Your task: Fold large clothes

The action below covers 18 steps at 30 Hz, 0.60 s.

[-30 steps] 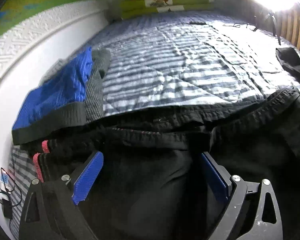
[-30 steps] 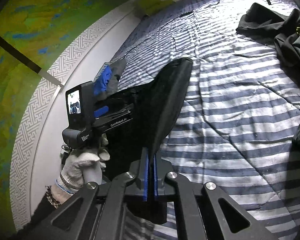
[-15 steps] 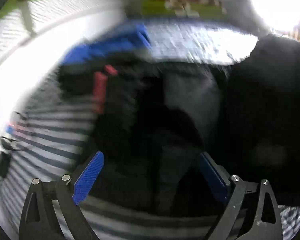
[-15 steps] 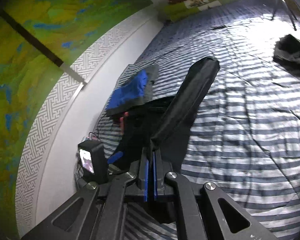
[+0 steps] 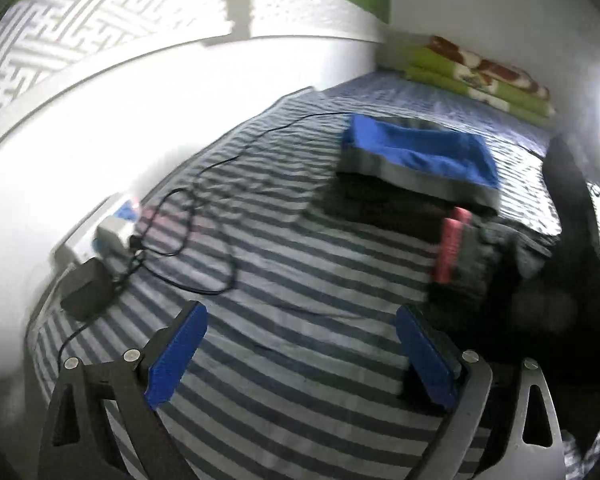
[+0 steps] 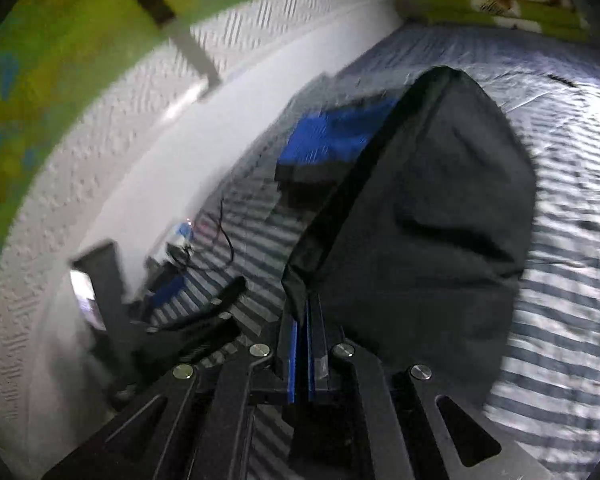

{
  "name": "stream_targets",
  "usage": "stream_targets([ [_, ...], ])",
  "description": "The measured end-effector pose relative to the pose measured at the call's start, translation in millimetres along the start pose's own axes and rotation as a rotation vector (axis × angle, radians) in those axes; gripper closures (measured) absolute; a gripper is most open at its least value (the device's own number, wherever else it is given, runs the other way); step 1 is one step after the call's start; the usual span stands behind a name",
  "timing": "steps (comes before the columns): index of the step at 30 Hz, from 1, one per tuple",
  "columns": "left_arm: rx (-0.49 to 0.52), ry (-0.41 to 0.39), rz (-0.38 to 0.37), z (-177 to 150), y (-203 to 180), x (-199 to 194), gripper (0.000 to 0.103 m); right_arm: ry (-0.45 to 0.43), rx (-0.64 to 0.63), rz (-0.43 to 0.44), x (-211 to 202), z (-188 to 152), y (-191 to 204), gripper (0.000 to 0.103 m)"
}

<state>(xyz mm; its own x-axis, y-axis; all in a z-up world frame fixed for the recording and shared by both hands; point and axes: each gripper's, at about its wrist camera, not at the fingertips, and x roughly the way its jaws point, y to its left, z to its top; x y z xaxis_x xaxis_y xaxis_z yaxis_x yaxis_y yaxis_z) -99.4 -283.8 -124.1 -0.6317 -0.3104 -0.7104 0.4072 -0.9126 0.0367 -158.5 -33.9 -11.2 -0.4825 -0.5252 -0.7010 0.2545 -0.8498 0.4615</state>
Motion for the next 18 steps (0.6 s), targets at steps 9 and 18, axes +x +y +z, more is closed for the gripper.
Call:
stream_targets([
  [9,-0.095,0.019,0.006,10.8,45.4,20.7,0.006,0.132,-0.081,-0.101,103.5,-13.9,16.9,0.099],
  [18,-0.080,-0.023,-0.086,18.5,25.4,1.0,0.006,0.066,-0.077,0.082,41.0,-10.6,20.1,0.080],
])
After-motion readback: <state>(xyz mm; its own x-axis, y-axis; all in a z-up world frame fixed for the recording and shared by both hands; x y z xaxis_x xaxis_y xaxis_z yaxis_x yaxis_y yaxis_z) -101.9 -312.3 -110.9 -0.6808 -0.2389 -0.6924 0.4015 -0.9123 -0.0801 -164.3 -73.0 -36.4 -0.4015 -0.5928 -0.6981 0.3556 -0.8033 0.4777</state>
